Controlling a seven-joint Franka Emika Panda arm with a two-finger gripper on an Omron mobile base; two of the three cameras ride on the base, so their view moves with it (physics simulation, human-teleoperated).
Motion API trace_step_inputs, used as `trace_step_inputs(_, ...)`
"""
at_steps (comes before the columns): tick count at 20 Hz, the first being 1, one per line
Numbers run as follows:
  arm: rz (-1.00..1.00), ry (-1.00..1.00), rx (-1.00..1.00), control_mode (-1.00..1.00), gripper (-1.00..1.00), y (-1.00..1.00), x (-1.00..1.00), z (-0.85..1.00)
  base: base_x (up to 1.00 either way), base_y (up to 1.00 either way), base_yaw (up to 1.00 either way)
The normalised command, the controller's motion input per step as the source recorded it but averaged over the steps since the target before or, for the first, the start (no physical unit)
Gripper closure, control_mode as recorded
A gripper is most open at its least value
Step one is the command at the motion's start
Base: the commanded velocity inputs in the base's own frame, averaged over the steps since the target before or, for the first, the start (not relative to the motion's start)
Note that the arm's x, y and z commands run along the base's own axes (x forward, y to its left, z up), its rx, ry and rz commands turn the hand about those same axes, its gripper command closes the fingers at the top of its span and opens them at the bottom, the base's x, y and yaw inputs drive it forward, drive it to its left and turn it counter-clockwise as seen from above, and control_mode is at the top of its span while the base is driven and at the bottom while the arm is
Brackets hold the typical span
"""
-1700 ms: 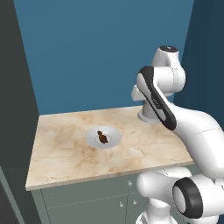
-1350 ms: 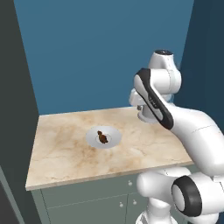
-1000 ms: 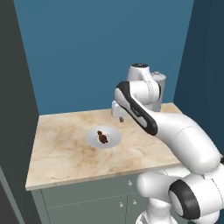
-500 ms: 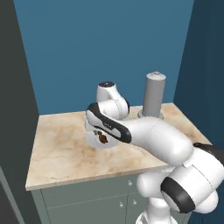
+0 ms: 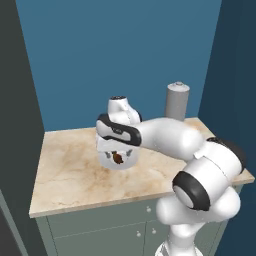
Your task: Place the chicken drumstick on the counter behind the older chicken drumstick on the same shelf of the fridge to maintain FIFO order. Close the fridge door when finished.
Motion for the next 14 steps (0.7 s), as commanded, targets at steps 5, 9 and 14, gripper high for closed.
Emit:
trace_step_inputs(5,-0.04,0.03,0.0,-1.0,-1.0,-0.08,0.51,-0.13,0.0,0.0,0.0)
trace_step_inputs(9,0.0,0.0,0.0,-1.0,-1.0,-0.13,0.39,-0.11,0.0,0.0,0.0)
trace_step_inputs(14,0.0,0.0,0.0,-1.0,-1.0,-0.14,0.32,-0.21,0.0,0.0,0.0)
